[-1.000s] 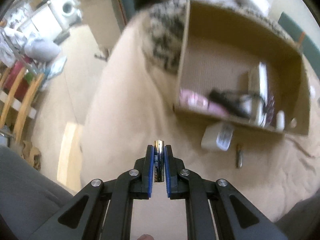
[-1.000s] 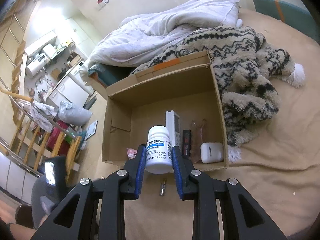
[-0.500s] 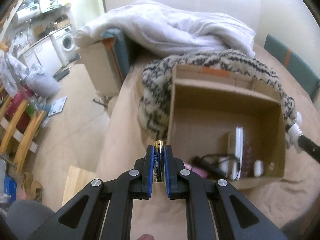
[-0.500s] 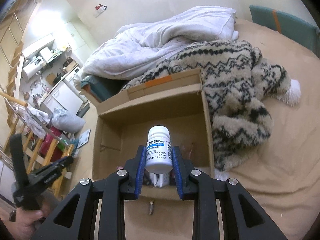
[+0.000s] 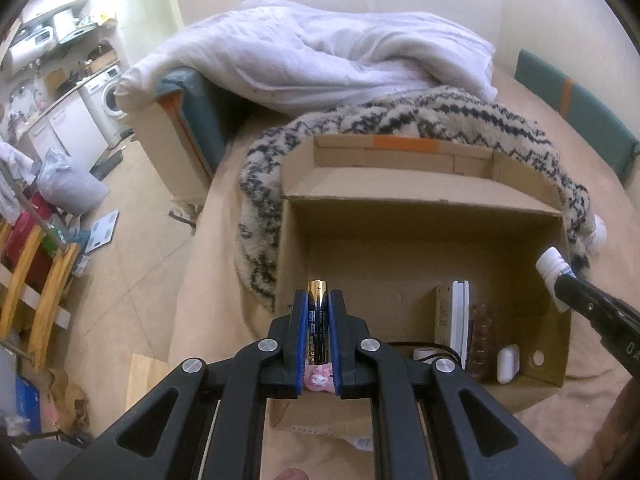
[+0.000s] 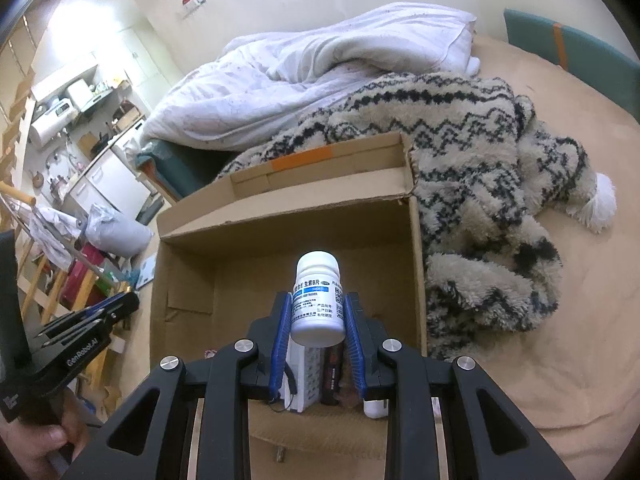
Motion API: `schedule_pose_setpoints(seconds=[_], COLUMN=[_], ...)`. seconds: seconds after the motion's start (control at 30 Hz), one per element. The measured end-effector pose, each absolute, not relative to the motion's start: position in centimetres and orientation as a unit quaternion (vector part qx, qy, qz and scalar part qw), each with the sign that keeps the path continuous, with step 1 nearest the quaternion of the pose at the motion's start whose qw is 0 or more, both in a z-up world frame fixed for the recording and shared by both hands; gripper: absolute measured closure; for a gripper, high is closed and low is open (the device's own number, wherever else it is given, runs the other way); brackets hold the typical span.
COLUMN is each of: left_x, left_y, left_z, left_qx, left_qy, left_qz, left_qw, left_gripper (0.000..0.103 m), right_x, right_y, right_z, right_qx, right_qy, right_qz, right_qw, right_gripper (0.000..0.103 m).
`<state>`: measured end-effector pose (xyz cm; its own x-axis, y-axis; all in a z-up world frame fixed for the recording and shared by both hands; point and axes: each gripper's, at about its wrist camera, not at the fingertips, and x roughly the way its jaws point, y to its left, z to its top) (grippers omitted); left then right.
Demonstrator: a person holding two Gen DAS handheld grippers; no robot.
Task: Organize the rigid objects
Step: 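Lower the pill bottle and battery into the box and open both grippers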
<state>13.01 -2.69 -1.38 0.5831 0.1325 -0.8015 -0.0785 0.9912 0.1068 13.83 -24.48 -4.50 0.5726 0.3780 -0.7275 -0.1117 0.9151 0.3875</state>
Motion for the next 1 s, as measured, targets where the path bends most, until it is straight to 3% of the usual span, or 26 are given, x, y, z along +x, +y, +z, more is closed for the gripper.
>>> schedule_pose_setpoints(seconds=[0.47, 0.9, 0.97, 1.0], left_x=[16.4, 16.5, 16.3, 16.3], left_y=[-6.1, -6.3, -6.2, -6.2], left_z=[-7.5, -8.8, -8.7, -8.6], left_qx=[0.069, 0.068, 0.068, 0.066], left_qy=[0.507, 0.524, 0.524, 0.524], left_qz=[0.039, 0.038, 0.040, 0.041], left_qw=[0.858, 0.848, 0.848, 0.848], left_gripper=[0.094, 0.094, 0.090, 0.082], right_x=[14.7, 15.2, 15.2, 15.2], right_y=[-23.2, -23.5, -23.5, -23.5], right_z=[-7.9, -9.2, -9.1, -9.1], right_qx=[0.129, 0.136, 0.137, 0.138], right_qy=[0.505, 0.527, 0.526, 0.525], right_qz=[0.131, 0.117, 0.116, 0.117], right_qw=[0.844, 0.831, 0.831, 0.832], right_gripper=[0.075, 0.075, 0.075, 0.075])
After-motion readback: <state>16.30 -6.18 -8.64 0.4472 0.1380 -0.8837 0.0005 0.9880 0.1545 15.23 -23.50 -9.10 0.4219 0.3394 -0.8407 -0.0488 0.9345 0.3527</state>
